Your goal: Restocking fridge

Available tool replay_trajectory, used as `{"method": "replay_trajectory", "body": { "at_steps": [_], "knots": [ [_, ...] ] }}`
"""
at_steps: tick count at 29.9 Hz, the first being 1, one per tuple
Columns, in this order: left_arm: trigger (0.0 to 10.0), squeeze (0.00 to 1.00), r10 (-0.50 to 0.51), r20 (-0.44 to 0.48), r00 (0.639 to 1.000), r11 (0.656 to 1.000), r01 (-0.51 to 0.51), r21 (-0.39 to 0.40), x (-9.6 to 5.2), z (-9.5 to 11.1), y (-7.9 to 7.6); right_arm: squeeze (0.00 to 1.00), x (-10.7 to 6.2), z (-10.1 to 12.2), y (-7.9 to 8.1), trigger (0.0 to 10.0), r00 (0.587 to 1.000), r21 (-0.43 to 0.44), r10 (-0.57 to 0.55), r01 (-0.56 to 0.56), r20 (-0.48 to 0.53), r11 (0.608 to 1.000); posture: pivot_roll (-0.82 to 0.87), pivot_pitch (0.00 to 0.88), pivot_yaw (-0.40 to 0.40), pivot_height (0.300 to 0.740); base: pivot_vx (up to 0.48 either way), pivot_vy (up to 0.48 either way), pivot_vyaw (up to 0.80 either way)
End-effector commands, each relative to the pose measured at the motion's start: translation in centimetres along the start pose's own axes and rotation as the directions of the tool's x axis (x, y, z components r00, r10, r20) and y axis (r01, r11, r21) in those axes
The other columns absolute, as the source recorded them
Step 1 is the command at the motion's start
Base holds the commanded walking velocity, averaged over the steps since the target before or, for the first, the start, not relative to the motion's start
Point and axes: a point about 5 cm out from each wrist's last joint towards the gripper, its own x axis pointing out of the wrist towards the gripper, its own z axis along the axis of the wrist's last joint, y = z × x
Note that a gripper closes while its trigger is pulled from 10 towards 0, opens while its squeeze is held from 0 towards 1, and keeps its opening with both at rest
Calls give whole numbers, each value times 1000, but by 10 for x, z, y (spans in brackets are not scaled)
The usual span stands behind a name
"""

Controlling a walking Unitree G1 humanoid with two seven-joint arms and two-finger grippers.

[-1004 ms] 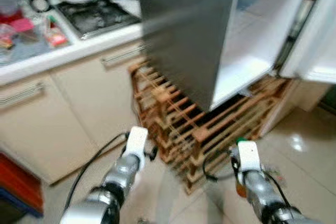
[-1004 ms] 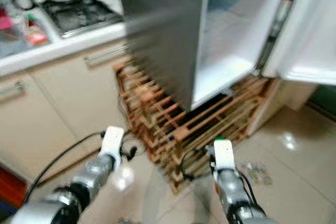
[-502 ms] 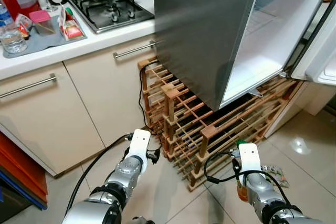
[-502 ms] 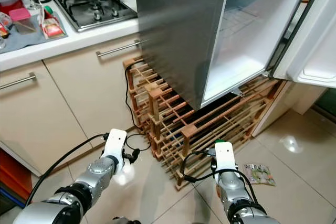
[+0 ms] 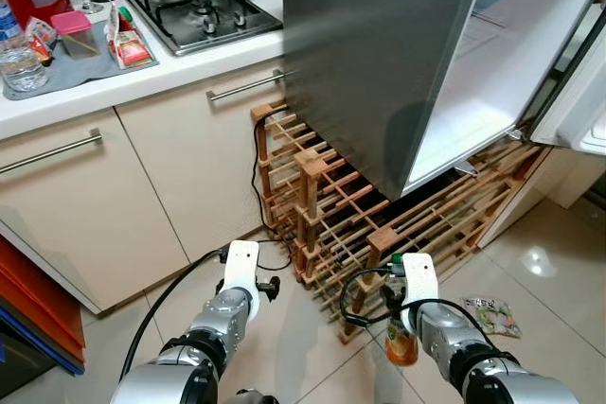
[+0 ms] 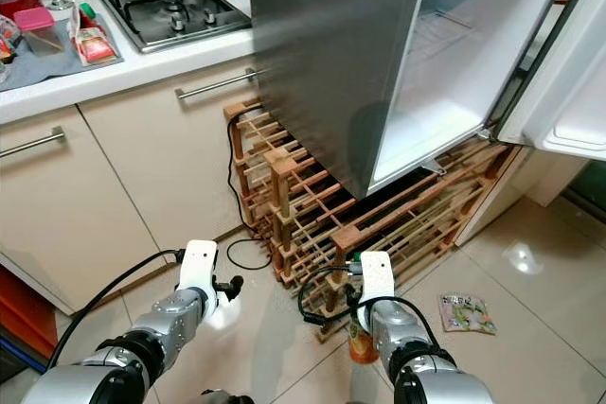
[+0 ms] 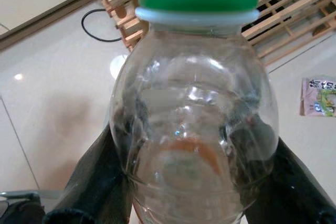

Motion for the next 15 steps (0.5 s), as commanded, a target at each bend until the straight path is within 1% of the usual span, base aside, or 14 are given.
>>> {"method": "replay_trajectory", "body": {
  "at_steps": [1,2,3,4,5,8,10,11,12,15],
  "knots": [
    [10000,0,6,-31,999,1000,-6,-7,0,-1,0,94,1,10,1,10000,1000,-8,6,-6,29,1000,-130,0,15,740,0,0,0],
    [10000,0,-30,-92,995,1000,31,6,0,-9,-2,90,1,9,3,10000,999,-1,17,-17,28,1000,-128,0,13,740,0,0,0],
    [10000,0,-56,-116,992,998,58,17,-1,-12,-5,90,1,9,6,10000,999,2,32,-33,26,999,-128,0,13,740,0,0,0],
    [10000,0,-56,-116,992,998,58,17,-1,-12,-5,90,1,9,6,10000,999,2,32,-33,26,999,-128,0,13,740,0,0,0],
    [10000,0,-75,-138,988,995,83,54,-1,-15,-7,90,2,7,10,10000,999,14,48,-48,17,999,-131,0,12,740,0,0,0],
    [10000,0,-67,-131,989,994,77,76,-1,-15,-8,90,2,5,12,10000,999,38,45,-45,3,998,-134,0,12,740,0,0,0],
    [10000,0,-39,-115,993,993,51,103,-1,-13,-7,94,2,6,13,10000,999,66,47,-46,-5,997,-134,0,12,740,0,0,0],
    [10000,0,-39,-115,993,993,51,103,-1,-13,-7,94,2,6,13,10000,999,66,47,-46,-5,997,-134,0,12,740,0,0,0],
    [10000,0,-11,-116,993,992,25,128,-1,-12,-6,98,2,6,14,10000,998,94,58,-56,-17,994,-134,0,12,740,0,0,0],
    [10000,0,3,-127,992,992,13,125,-1,-13,-5,94,2,4,15,10000,997,96,71,-68,-32,993,-132,0,4,740,0,0,0]
  ]
}}
